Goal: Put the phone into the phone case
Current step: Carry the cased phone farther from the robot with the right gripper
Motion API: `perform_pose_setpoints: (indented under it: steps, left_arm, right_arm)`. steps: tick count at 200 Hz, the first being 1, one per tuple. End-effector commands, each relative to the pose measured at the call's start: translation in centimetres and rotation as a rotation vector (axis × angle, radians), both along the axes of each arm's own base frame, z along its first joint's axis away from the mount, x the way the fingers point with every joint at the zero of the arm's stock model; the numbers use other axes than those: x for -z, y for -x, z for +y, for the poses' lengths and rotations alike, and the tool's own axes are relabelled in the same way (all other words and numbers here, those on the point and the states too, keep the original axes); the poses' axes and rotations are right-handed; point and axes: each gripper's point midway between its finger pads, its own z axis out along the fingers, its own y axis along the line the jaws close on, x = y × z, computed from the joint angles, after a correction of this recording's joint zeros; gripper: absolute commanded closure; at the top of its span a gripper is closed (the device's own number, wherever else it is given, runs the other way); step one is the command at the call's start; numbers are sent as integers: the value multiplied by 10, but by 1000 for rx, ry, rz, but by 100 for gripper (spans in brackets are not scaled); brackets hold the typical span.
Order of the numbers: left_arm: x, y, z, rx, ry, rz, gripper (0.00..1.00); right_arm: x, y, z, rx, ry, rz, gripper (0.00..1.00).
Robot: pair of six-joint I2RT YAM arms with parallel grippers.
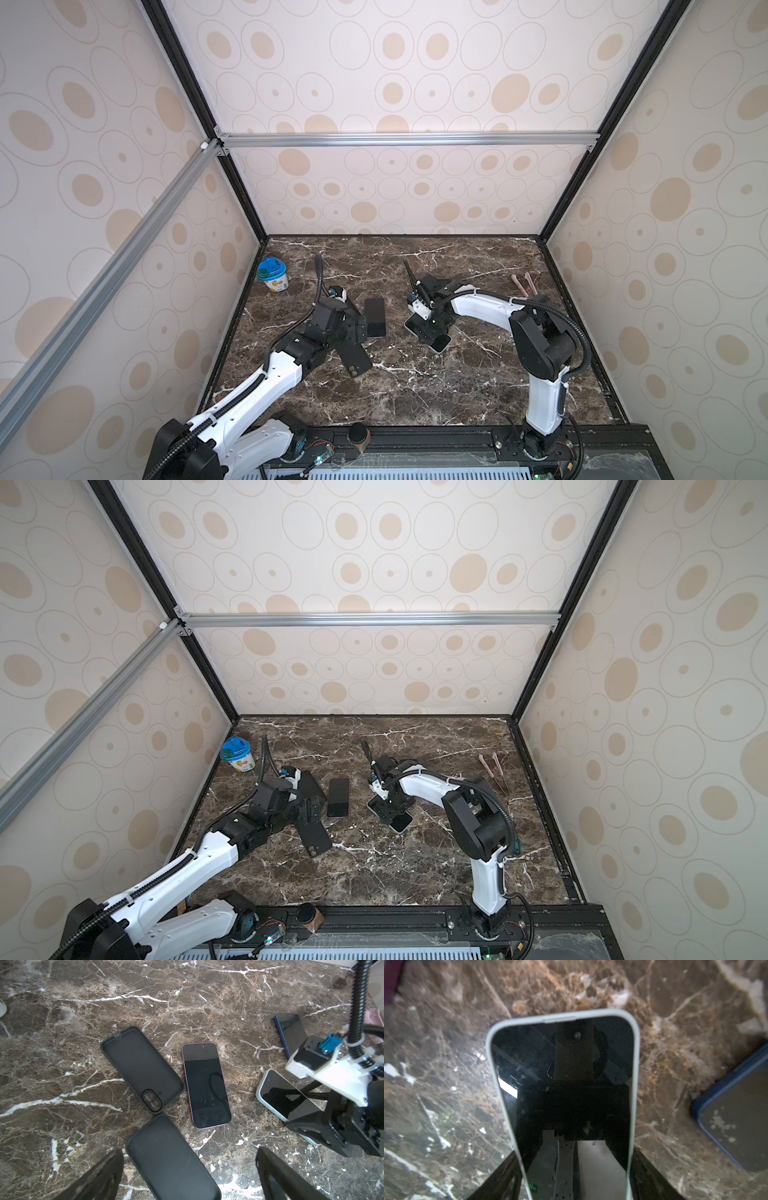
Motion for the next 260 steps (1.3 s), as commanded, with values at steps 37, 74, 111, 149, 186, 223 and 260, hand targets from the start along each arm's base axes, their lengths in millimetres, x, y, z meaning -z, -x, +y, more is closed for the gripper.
perform_pose_setpoints:
  steps: [37,74,111,149,186,223,260]
  left_arm:
    - [-10,-5,-4,24,18,-35,0]
    - [-10,-7,-11,51,31,-29,0]
    - [-12,-7,-12,67,27,-38,0]
    - [-18,-6,-10,67,14,-52,0]
    - [-28,-5,-8,66,20,-75,0]
    - [-31,-2,-4,63,6,-82,0]
    - [-29,0,-2,59,-2,-80,0]
  right_arm:
    - [-66,-58,-34,319,-96,-173,90]
    - [-87,-96,-68,467,-110,-272,90]
    - [-97,-142,-103,573,-46,-351,91]
    - [-95,-186,-117,635,-27,-385,91]
    - [-85,-223,-119,665,-17,-399,93]
    - [-71,-248,-115,675,-13,-409,93]
    - [-60,-267,-131,728,3,-421,93]
